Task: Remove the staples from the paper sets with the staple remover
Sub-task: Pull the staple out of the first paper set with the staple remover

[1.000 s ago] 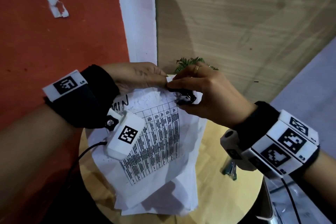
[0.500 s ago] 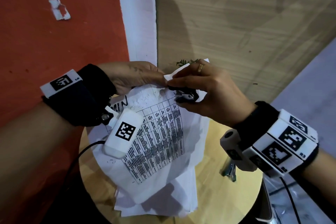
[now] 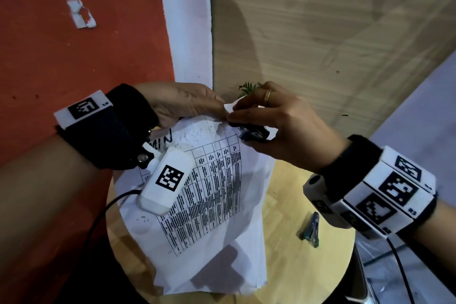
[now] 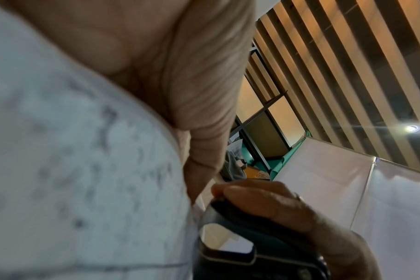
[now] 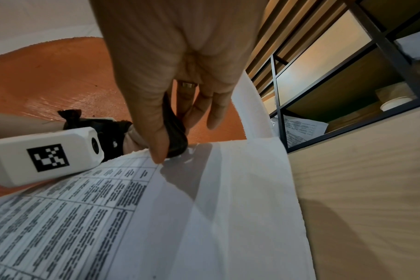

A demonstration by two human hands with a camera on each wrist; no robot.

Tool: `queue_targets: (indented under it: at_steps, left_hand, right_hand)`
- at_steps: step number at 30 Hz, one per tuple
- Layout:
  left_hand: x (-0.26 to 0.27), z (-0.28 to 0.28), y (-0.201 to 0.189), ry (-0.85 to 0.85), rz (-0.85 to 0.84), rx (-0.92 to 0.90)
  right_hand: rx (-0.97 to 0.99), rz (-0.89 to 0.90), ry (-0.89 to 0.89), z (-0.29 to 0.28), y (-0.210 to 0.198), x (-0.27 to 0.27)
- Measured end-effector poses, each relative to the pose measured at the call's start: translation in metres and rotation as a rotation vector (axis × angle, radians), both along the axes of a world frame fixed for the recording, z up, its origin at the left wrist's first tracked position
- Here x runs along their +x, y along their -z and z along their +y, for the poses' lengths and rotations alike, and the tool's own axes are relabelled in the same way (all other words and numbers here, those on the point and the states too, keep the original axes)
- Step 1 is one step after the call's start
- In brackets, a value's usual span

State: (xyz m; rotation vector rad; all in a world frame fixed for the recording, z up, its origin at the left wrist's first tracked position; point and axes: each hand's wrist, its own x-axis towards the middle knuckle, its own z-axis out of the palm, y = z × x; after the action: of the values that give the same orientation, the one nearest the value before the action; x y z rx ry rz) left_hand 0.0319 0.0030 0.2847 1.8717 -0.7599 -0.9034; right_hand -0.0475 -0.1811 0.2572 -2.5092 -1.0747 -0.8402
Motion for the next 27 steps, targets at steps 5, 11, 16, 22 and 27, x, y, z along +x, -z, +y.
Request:
queue_targets:
  at_steps: [5,11,16,22,27]
  left_hand:
    - [-0.002,0.001,-0.001,0.024,0.005,-0.002]
    - [-0.004,0.002,-0.004,0.026,-0.018,0.023]
    - [-0.005,0.001,-0.006,0.044,-0.039,0.052]
    - [-0.004,0.004,-0.005,0.039,-0.049,0.027]
    - [-0.014,0.001,-0.001,0.021,-0.052,-0.064]
  right_hand:
    - [0.003,-0.008,0.013,0.003,0.000,-0.003]
    - [0.008,0.002,-0.001,0.004,-0.001,-0.001]
    - [-0.003,0.026,-0.004,0.002,-0.001,-0.001]
    - [0.031,0.056,0.015,-0.001,-0.006,-0.003]
    - [0.074,0.035,0.044,-0.003,-0.003,-0.006]
